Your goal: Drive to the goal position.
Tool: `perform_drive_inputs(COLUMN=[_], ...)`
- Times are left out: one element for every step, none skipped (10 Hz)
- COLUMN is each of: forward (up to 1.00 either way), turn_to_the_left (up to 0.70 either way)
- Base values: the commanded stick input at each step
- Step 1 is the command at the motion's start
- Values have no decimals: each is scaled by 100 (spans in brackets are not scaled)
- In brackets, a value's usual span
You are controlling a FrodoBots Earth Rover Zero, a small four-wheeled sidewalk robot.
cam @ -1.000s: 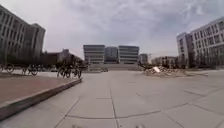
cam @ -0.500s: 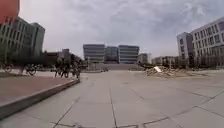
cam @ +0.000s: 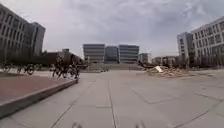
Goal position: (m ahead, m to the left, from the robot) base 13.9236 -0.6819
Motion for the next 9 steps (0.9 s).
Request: perform_drive_inputs(forward=[45,45,45,45,45,45,45,45,45], turn_to_the_left=[0,0,0,0,0,0,0,0,0])
